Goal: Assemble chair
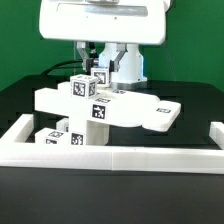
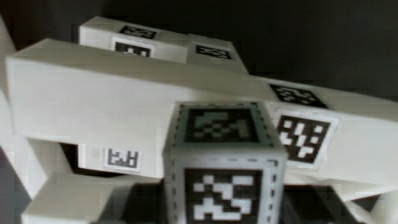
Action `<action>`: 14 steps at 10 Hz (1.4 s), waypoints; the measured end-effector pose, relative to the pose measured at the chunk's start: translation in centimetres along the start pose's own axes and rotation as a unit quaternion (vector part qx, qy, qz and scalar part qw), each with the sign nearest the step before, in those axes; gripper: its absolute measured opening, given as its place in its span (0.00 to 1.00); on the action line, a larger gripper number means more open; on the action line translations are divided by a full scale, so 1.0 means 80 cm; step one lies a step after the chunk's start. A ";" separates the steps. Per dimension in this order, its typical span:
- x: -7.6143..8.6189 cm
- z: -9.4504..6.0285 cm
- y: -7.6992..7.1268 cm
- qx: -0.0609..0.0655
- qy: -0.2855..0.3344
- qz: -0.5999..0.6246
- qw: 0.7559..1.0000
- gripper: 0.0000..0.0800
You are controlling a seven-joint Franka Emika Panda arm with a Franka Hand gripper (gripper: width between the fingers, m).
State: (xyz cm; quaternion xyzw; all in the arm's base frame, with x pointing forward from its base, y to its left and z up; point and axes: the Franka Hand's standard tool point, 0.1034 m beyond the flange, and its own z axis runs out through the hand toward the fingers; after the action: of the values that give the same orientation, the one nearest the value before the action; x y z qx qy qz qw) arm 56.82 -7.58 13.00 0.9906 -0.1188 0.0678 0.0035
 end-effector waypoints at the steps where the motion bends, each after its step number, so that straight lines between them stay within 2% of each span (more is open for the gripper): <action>1: 0.000 0.000 0.000 0.000 0.000 0.041 0.999 0.36; 5: 0.000 0.000 -0.002 0.001 0.000 0.155 0.988 0.36; 8: 0.000 0.000 -0.002 0.000 0.000 0.169 0.986 0.36; 9: 0.000 0.000 -0.004 0.000 0.000 0.159 0.987 0.56; 10: -0.001 0.000 -0.011 0.000 0.000 0.152 0.988 0.72; 11: -0.001 0.000 -0.010 0.000 0.001 0.110 0.994 0.72; 12: 0.000 0.000 -0.006 0.000 0.002 0.062 0.998 0.79; 14: 0.000 0.000 -0.002 -0.001 0.002 -0.023 1.000 0.81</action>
Offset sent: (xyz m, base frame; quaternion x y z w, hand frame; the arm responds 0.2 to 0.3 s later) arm 0.0000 0.0000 0.0000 0.0000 0.0000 0.1938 0.9810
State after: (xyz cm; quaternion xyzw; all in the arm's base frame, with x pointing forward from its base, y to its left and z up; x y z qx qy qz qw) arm 56.87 -7.43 12.99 0.9929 -0.0960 0.0698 0.0065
